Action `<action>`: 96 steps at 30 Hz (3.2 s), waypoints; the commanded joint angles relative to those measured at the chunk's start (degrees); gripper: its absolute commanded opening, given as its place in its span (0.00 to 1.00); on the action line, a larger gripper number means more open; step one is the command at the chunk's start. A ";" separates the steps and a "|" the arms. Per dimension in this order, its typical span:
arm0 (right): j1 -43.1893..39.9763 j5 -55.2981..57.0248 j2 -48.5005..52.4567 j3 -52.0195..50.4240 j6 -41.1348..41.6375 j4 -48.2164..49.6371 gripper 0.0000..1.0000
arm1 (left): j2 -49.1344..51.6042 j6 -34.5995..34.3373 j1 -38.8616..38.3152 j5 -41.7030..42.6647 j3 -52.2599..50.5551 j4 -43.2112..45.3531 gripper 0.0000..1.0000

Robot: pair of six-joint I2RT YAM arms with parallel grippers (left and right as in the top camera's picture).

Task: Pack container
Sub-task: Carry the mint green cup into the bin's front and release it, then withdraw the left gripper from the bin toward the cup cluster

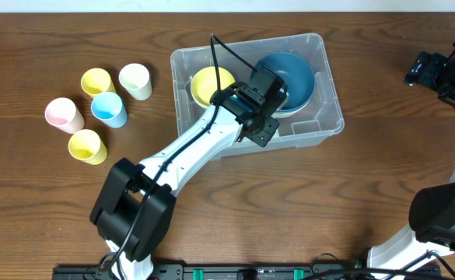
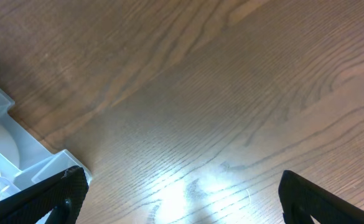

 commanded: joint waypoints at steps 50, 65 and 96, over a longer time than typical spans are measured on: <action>-0.20 -0.04 0.13 -0.04 0.81 -0.04 0.99 | -29.14 -23.37 -0.09 -4.15 -0.85 -42.03 0.60; -0.22 -0.04 0.13 -0.04 0.81 -0.07 0.99 | -27.63 -31.69 -0.09 -4.17 -20.68 -24.41 0.60; -0.26 -0.04 0.13 -0.04 0.81 -0.04 0.99 | -20.57 -31.56 6.58 -11.63 -25.42 -7.67 0.60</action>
